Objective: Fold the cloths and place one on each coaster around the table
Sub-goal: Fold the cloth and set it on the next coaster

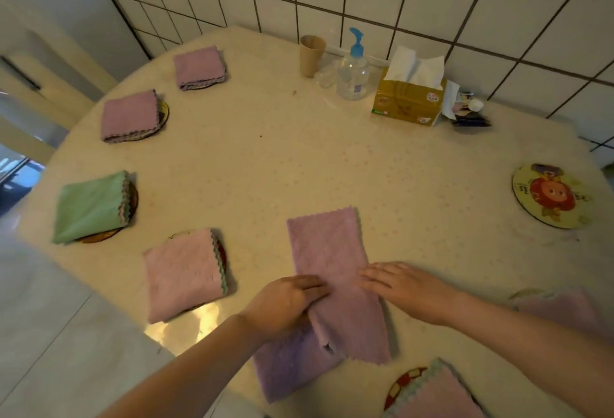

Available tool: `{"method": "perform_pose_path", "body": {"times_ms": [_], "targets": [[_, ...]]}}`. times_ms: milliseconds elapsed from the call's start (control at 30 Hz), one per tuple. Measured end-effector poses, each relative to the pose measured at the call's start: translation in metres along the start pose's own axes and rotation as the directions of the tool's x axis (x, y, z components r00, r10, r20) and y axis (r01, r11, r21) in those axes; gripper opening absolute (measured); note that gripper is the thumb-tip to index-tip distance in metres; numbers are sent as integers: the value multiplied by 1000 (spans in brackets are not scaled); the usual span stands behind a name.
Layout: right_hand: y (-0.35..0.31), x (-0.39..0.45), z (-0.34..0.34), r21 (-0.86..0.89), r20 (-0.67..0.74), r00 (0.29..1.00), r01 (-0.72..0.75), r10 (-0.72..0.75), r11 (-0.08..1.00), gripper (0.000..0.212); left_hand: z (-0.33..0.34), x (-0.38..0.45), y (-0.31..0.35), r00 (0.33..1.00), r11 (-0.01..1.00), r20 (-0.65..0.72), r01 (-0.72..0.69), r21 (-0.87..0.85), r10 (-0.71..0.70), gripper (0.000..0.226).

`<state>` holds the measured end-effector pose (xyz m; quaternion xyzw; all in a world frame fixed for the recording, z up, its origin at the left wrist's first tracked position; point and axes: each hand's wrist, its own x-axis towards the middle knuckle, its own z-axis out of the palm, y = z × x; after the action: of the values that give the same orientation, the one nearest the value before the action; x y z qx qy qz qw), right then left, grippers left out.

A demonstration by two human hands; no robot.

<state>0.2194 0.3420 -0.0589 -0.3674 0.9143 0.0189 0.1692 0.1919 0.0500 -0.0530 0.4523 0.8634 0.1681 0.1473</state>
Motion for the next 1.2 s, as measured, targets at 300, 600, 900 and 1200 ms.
{"method": "perform_pose_path", "body": {"times_ms": [300, 600, 900, 1200], "targets": [[3, 23, -2, 352, -94, 987, -89, 129, 932, 47, -16, -4, -4, 881, 734, 46, 420, -534, -471, 36], [0, 75, -12, 794, 94, 718, -472, 689, 383, 41, -4, 32, -37, 484, -83, 377, 525, -847, -790, 34], [-10, 70, -14, 760, 101, 633, -547, 767, 351, 33, -2, 32, -38, 513, 91, 288, 592, -801, -809, 28], [-21, 84, -16, 686, 148, 537, -661, 830, 305, 24, 2, 30, -38, 489, 242, 171, 669, -702, -855, 26]]}}
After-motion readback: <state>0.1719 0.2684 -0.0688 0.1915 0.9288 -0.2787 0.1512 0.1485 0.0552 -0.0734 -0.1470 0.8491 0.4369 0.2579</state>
